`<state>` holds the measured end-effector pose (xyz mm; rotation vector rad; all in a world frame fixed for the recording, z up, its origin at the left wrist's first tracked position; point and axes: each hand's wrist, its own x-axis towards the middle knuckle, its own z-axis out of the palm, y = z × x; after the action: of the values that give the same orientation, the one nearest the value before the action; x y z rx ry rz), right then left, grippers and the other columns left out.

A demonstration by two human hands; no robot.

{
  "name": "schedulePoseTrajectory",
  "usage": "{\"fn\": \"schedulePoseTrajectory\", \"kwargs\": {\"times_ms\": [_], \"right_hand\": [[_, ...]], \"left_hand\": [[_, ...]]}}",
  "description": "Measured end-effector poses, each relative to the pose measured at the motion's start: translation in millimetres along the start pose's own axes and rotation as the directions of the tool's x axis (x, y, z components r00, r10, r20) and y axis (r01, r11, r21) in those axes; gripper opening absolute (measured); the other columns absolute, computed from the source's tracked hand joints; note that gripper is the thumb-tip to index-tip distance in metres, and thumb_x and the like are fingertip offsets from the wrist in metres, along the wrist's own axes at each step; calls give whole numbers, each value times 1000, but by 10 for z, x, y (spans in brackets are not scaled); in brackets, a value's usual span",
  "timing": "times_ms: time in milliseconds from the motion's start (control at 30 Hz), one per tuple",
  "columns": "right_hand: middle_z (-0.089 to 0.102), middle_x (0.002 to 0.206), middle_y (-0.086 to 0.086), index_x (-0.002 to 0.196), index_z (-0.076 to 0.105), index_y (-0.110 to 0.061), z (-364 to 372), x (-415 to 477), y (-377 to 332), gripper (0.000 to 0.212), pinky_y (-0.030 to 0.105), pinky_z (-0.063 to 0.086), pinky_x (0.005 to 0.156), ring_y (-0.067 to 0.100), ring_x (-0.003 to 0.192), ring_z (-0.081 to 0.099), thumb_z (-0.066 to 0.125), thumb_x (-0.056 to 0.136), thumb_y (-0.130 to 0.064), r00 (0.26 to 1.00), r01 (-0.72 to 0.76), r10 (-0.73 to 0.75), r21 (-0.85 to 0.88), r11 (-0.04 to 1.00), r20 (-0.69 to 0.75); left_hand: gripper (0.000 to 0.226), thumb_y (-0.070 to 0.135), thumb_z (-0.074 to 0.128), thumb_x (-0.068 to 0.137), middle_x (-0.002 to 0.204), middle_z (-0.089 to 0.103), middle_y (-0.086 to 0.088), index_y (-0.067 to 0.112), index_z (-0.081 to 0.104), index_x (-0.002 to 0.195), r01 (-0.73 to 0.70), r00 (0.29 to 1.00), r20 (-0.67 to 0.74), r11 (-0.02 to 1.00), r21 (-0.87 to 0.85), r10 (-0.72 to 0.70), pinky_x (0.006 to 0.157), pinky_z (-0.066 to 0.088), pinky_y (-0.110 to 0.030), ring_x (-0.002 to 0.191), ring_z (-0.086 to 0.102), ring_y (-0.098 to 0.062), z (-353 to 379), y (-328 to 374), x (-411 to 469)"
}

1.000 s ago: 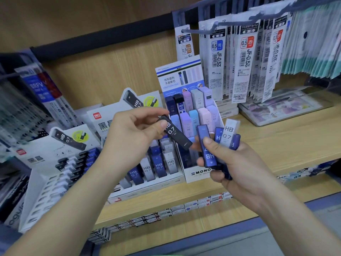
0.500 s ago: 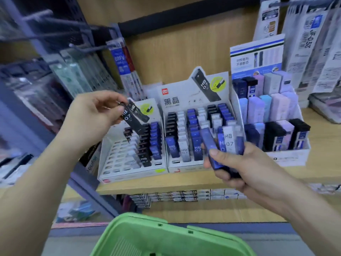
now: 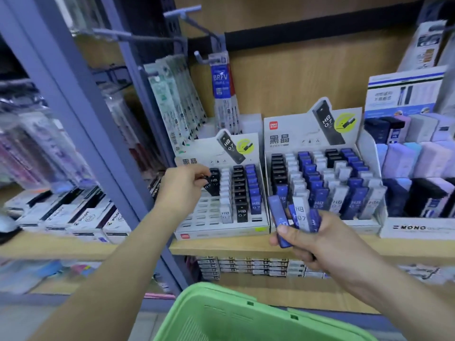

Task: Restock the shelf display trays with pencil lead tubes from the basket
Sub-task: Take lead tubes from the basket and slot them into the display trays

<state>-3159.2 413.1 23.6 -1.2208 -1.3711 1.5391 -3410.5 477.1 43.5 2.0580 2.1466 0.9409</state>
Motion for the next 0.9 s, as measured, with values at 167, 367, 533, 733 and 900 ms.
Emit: {"fn": "schedulePoseTrajectory", "kwargs": {"times_ms": [167,367,533,733,900], "right_hand": [[75,78,9,106,60,0,165,30,6,22,16,23,37,9,44,28,62,92,-17,998,-27,34,139,990,-45],[73,79,13,102,62,-3,276,19,55,18,16,23,37,9,45,33,63,92,-18,997,-62,69,214,975,-23],[50,61,-2,98,65,-8,275,3,64,16,15,23,36,9,44,36,68,86,-18,997,-83,79,291,953,24],[50,56,2,95,61,-9,206,16,17,37,16,20,36,10,44,29,77,62,-19,999,-32,33,283,959,-1],[45,60,4,80,69,-8,123,20,-92,19,16,20,36,9,45,30,74,64,-16,996,44,-16,319,947,-91]], "left_hand": [[33,-1,55,92,112,71,0,20,72,112,14,999,42,1000,-24,-13,93,44,-20,106,62,-14,72,-36,87],[14,10,62,91,92,69,0,18,70,99,72,997,-13,994,-82,-73,83,47,-22,89,63,-17,237,-54,68],[19,11,59,91,96,68,2,20,73,101,2,1000,-18,1000,22,-2,88,49,-28,91,63,-19,105,88,72],[14,16,64,90,93,74,11,22,75,98,-139,808,463,882,-450,363,80,50,-17,89,66,-1,-344,684,-107],[13,16,74,81,78,73,11,18,77,94,-183,761,536,913,-365,366,69,48,-14,70,62,2,-353,831,-185]]}}
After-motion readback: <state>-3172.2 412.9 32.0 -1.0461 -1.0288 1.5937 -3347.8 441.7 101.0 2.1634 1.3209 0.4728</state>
